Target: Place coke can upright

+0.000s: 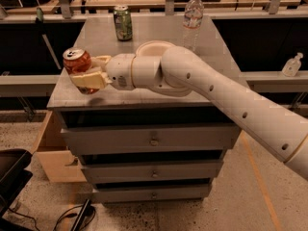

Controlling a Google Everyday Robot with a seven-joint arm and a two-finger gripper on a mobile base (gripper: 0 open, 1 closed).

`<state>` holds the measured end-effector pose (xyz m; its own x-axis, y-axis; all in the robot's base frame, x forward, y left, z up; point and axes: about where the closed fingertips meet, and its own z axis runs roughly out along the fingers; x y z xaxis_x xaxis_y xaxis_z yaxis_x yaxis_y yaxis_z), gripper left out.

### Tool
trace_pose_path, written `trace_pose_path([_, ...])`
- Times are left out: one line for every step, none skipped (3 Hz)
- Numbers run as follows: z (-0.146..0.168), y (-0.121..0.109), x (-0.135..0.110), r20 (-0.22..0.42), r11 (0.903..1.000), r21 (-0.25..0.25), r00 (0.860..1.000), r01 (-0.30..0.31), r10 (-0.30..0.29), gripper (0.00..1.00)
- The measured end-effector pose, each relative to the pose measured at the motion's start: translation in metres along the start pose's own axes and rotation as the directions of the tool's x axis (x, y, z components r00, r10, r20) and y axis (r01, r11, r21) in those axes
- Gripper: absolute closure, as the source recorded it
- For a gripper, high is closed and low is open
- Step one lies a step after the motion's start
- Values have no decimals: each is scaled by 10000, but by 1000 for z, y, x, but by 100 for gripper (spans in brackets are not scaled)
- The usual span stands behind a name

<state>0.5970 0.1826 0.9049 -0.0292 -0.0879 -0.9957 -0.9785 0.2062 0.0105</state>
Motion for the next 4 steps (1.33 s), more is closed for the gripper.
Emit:
trace_pose_path([8,1,5,-125,9996,200,9997,-209,212,100])
trace_pose_path([16,-1,7,-473,9972,455,9970,-586,608,100])
trace_pose_path([21,-10,11,-528,9924,413,9916,-1158,1179,100])
trace_pose_path([25,-20,17,-262,9866,293,9866,-1604,1611,100])
